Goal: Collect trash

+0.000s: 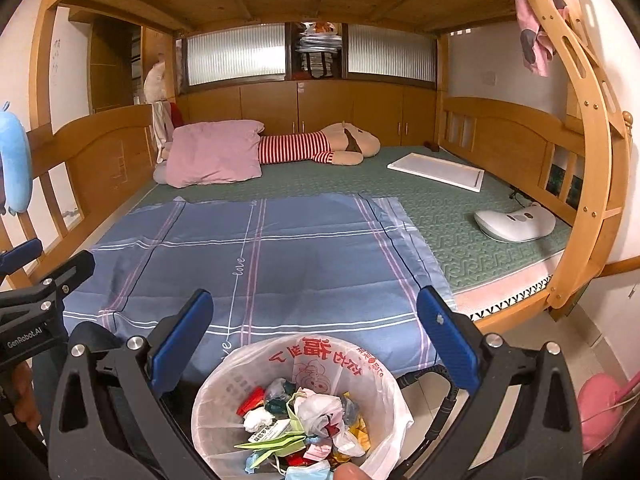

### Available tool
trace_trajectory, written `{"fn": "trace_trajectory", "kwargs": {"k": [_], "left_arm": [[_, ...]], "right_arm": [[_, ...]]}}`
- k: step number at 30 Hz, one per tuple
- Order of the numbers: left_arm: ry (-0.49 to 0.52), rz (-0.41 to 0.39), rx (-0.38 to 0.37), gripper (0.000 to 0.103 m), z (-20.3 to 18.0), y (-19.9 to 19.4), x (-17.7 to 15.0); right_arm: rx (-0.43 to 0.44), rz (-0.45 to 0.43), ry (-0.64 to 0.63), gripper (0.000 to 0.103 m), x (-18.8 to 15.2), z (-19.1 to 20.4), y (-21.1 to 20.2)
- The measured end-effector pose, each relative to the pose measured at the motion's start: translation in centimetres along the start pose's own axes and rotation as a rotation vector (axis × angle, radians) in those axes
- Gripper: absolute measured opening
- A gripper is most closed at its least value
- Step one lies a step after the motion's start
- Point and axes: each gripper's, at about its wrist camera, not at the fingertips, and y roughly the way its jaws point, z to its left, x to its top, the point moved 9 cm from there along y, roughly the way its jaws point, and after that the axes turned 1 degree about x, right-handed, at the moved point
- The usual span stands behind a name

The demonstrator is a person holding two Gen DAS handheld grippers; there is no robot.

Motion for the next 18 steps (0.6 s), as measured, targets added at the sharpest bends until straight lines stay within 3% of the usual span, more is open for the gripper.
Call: {"fn": "trace_trajectory", "kwargs": {"k": [18], "left_arm": [[-0.006, 0.008, 0.004, 0.1, 0.28, -0.03, 0.02]], "right_arm": [[0.013, 0.007, -0.003, 0.1, -0.05, 0.11, 0.26]]}}
